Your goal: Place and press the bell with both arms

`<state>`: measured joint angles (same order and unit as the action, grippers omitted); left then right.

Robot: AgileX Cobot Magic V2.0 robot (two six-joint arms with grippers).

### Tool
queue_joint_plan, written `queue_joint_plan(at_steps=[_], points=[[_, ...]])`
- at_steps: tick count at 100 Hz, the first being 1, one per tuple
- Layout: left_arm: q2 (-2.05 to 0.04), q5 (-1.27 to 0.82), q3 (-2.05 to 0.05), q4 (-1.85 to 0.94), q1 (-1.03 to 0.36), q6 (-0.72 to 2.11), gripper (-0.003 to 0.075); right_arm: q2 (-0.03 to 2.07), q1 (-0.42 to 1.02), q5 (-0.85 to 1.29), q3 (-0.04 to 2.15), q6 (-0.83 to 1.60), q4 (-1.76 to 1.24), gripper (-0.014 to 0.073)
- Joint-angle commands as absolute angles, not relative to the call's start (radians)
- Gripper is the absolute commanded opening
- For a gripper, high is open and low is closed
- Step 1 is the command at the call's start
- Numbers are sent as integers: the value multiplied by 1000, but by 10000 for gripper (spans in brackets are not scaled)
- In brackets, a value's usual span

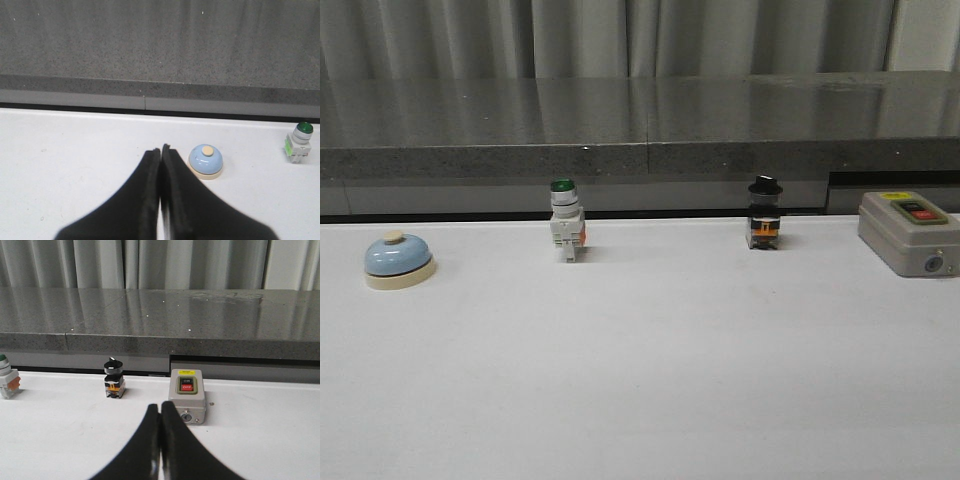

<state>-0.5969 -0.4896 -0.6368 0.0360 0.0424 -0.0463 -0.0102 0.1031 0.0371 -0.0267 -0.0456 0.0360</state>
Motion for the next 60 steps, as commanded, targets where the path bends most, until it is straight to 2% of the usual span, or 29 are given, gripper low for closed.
queue_joint_plan(at_steps=[1, 23, 42, 51, 56, 60], points=[[-715, -490, -752, 27, 35, -53, -20, -25, 96, -48, -13, -40, 38, -60], [-948, -549, -872, 27, 35, -44, -19, -25, 96, -48, -13, -40, 38, -60], [-1063, -570, -908, 27, 35, -30, -2, -25, 96, -48, -13, -40, 38, -60], [-1081, -581, -908, 24, 24, 14, 118, -25, 96, -48, -13, -40, 38, -60], [-1083, -585, -908, 24, 11, 21, 237, -25, 96, -48, -13, -40, 38, -60], [-1083, -585, -908, 24, 2, 21, 369, -25, 96, -48, -13, -40, 38, -60]])
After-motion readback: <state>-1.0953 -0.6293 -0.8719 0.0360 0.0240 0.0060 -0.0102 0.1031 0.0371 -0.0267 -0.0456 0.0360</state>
